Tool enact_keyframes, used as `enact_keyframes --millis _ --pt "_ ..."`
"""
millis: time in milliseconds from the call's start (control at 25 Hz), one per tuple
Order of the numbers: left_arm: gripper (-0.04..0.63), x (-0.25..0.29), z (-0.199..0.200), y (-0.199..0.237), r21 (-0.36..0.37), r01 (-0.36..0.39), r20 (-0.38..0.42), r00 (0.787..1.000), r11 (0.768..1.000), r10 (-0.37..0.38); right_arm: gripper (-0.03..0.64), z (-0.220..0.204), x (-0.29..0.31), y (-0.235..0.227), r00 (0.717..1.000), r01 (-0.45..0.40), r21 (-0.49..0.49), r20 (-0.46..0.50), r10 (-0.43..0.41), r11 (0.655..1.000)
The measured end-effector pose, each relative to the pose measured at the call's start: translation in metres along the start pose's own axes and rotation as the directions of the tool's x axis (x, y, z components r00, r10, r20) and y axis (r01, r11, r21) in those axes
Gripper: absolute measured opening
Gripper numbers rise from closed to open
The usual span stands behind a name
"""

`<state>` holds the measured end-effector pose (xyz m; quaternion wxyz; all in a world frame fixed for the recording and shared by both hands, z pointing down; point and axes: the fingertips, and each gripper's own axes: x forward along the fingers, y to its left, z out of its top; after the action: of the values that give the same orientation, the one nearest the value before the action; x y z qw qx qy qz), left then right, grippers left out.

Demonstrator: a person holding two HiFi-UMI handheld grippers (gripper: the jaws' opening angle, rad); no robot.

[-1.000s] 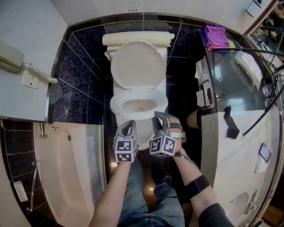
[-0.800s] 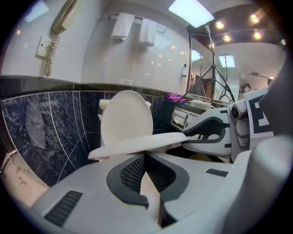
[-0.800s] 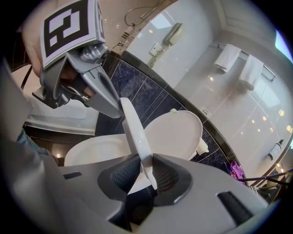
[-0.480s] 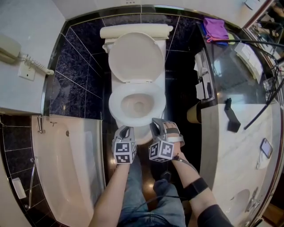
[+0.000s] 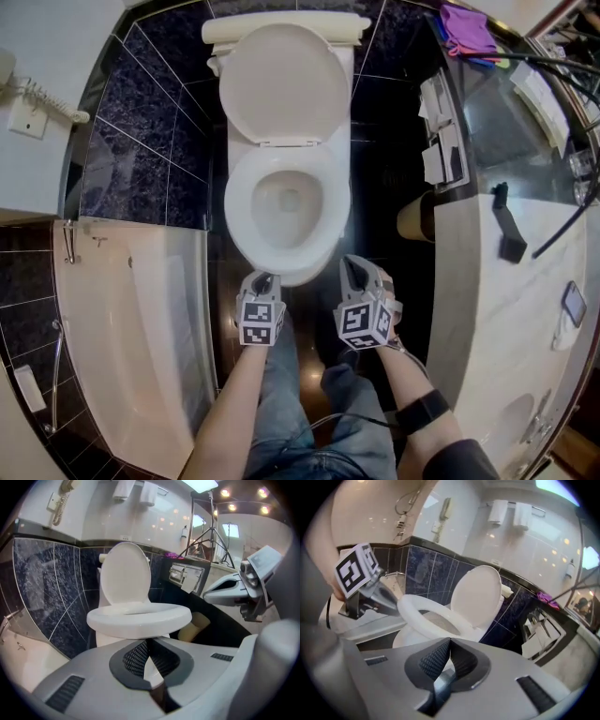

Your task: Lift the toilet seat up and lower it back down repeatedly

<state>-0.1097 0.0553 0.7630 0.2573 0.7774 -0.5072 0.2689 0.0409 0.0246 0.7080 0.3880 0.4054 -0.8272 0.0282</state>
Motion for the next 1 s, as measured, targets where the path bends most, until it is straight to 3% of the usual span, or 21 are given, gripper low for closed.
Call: enact_keyframes --millis 120,440,840,1000 --pt "-0.006 0.011 -0.034 -0.009 -0.010 0.026 -0.040 0.999 1.000 -0.026 0.012 -0.017 0.011 -0.007 1.000 0.022 0.115 0.008 -0.023 0.993" --pt "-0.006 0.053 -0.118 -0.008 0.001 0.022 -0.140 0.990 1.000 -0.022 0.012 -0.055 0.045 -0.010 0.999 0.039 0.267 0.010 -0.044 0.963" --pt "-0.006 0.064 -0.181 -0.007 0.032 0.045 -0.245 0.969 0.998 -0.036 0.012 -0.077 0.059 0.003 1.000 0.013 0.281 -0.010 -0.011 0.960" --pt "-0.006 0.052 -0.179 -0.009 0.021 0.045 -0.249 0.968 0.999 -0.039 0.012 -0.070 0.056 -0.001 1.000 0.008 0.282 -0.006 -0.007 0.959"
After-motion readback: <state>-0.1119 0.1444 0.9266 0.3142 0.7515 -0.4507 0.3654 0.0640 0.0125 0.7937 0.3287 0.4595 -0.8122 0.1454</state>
